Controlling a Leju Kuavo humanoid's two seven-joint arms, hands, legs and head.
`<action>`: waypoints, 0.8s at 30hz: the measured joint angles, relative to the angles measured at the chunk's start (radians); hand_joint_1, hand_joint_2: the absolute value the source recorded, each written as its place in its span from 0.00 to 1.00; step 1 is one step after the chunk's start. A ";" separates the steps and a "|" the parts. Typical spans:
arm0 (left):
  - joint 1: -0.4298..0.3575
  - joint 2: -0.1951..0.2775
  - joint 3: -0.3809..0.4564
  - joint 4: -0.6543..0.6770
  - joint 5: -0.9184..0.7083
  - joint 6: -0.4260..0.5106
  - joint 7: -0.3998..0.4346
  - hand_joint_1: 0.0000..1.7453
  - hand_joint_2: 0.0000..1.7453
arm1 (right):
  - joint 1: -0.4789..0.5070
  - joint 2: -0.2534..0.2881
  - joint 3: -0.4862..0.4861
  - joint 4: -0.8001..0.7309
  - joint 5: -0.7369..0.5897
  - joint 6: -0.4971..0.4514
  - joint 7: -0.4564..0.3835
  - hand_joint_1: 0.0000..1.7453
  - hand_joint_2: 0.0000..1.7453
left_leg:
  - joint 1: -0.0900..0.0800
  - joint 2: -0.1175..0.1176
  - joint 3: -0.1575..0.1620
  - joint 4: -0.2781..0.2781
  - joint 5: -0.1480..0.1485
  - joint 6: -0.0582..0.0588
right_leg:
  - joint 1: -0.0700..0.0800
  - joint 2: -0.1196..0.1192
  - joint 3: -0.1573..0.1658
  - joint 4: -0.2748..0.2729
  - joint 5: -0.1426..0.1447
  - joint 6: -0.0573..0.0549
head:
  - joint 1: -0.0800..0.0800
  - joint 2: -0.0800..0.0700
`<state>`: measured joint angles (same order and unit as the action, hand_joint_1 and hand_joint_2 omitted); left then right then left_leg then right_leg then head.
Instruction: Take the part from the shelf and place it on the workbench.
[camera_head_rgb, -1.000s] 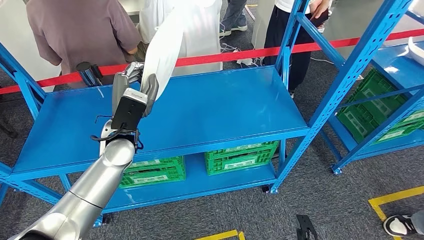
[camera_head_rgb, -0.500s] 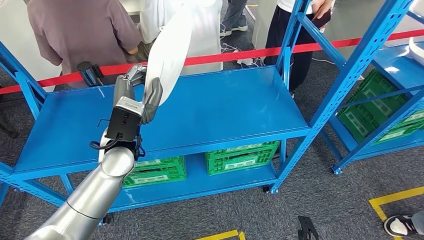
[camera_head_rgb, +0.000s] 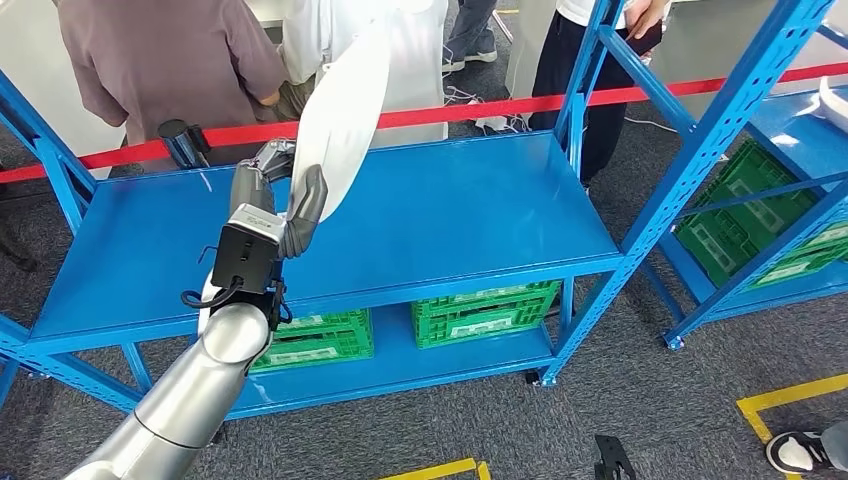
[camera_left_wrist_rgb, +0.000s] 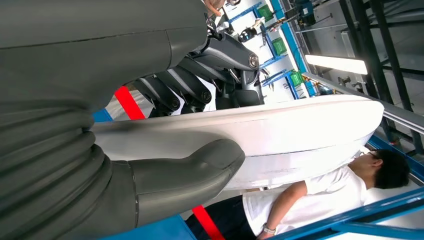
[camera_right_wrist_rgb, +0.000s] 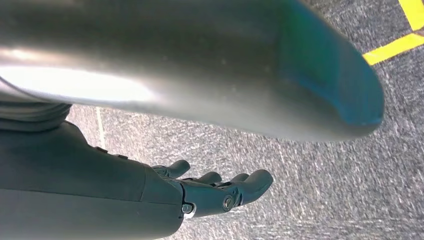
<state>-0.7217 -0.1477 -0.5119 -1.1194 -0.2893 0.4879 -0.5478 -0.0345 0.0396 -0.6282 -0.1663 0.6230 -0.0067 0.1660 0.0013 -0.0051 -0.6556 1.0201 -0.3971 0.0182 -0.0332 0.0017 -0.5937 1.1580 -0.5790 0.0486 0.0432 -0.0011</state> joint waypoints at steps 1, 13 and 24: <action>0.001 0.001 0.000 -0.004 0.000 0.000 0.000 1.00 1.00 | -0.001 0.001 0.000 0.000 0.000 0.000 0.000 0.00 0.00 | 0.002 -0.001 -0.007 0.006 0.002 -0.007 | 0.001 0.003 0.032 -0.057 0.024 0.000 | 0.001 0.000; 0.013 0.024 -0.004 -0.017 0.004 -0.001 -0.004 1.00 1.00 | 0.000 0.006 -0.009 0.000 0.002 -0.009 0.001 0.00 0.00 | 0.004 -0.002 -0.090 0.294 -0.178 -0.061 | 0.014 0.003 -0.034 -0.107 0.114 -0.075 | -0.004 0.000; 0.026 0.040 -0.005 -0.062 0.004 0.014 -0.009 1.00 1.00 | 0.003 0.009 -0.015 0.000 0.013 -0.002 -0.007 0.00 0.00 | -0.015 0.010 0.109 -0.024 -0.075 0.009 | 0.015 0.001 -0.094 -0.061 0.102 -0.031 | -0.005 0.000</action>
<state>-0.6956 -0.1081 -0.5169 -1.1812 -0.2852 0.5015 -0.5569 -0.0311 0.0487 -0.6435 -0.1663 0.6359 -0.0086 0.1588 -0.0140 0.0052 -0.5462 0.9963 -0.4717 0.0274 -0.0182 0.0027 -0.6876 1.0970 -0.4767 0.0178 0.0382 -0.0011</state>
